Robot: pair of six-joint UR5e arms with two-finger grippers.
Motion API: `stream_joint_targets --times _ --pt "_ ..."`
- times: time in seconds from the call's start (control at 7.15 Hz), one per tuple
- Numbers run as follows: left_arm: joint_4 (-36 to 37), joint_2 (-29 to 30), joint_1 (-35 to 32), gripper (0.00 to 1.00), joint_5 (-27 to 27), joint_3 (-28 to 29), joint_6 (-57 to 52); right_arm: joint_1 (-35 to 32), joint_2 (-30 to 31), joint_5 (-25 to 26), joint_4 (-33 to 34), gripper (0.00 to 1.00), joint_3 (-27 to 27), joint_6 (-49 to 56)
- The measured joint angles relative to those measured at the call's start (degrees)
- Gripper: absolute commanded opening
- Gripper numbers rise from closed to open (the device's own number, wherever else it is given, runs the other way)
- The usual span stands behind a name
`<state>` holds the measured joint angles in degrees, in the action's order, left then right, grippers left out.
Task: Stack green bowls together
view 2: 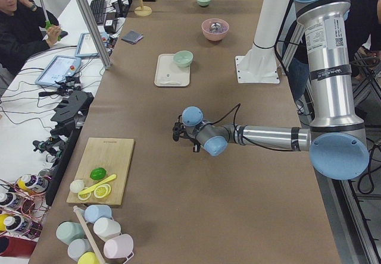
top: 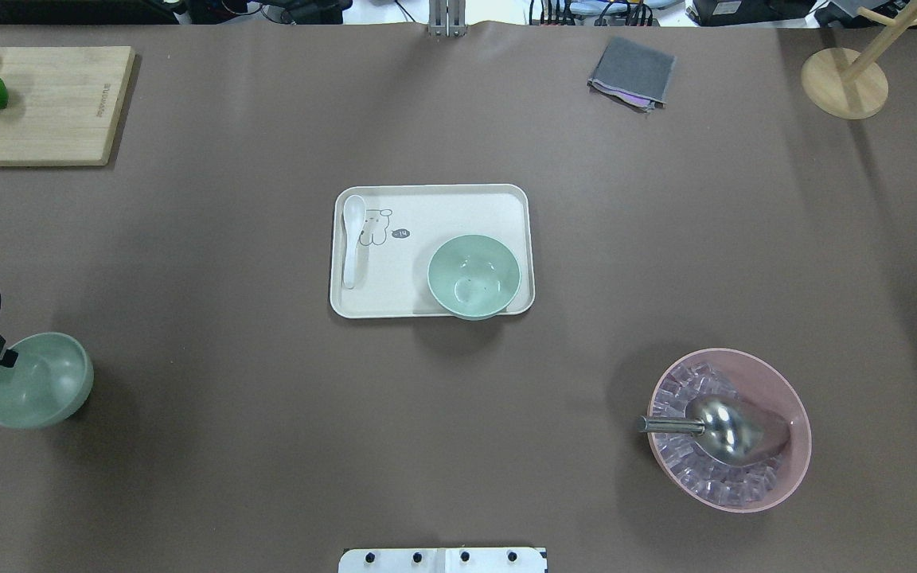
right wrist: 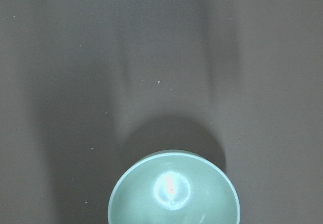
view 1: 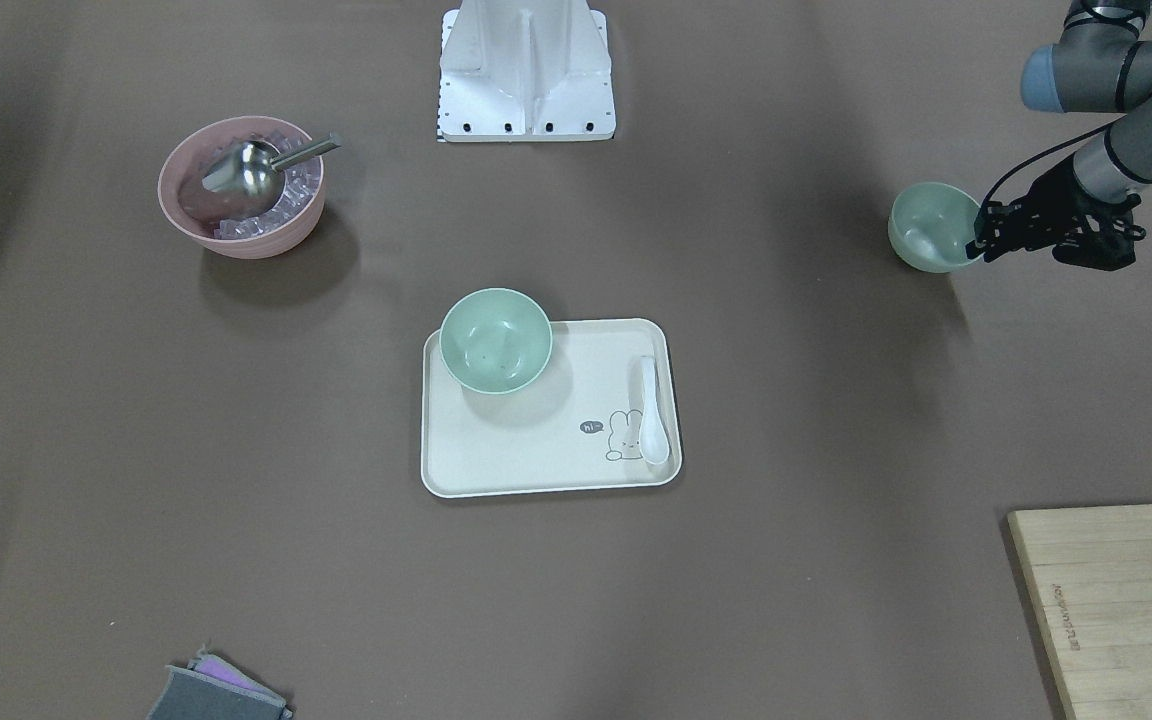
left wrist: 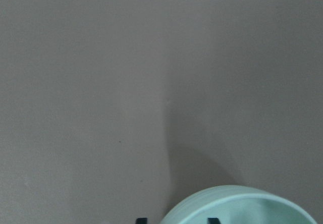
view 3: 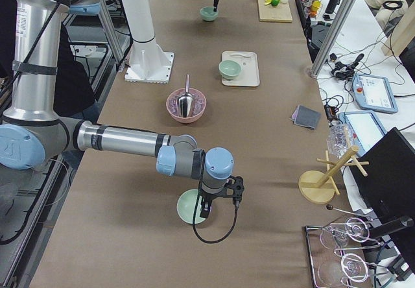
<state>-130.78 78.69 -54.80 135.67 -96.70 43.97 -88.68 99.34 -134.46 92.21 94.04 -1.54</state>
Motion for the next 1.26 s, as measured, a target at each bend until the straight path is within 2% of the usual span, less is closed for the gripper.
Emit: stream_joint_targets --times 0.28,0.56,0.7,0.98,1.26 --pt "0.2 0.2 -0.2 0.00 3.3 0.0 0.0 0.0 -0.3 0.0 0.2 1.00 0.0 0.0" --pt "1.7 1.4 -2.7 0.00 11.6 -0.1 0.7 0.0 -0.5 -0.1 0.1 1.00 -0.2 0.0" --pt "3.8 4.0 -4.1 0.00 13.9 -0.1 2.5 0.0 -0.4 -0.5 0.0 1.00 -0.7 0.2" --pt "5.8 9.2 -4.9 0.00 15.3 -0.2 9.3 0.0 0.6 -2.0 -1.8 1.00 -2.7 1.9" --pt "6.1 11.8 -4.9 0.00 15.5 -0.6 14.0 0.0 2.2 -2.3 -10.3 1.00 -8.5 3.4"
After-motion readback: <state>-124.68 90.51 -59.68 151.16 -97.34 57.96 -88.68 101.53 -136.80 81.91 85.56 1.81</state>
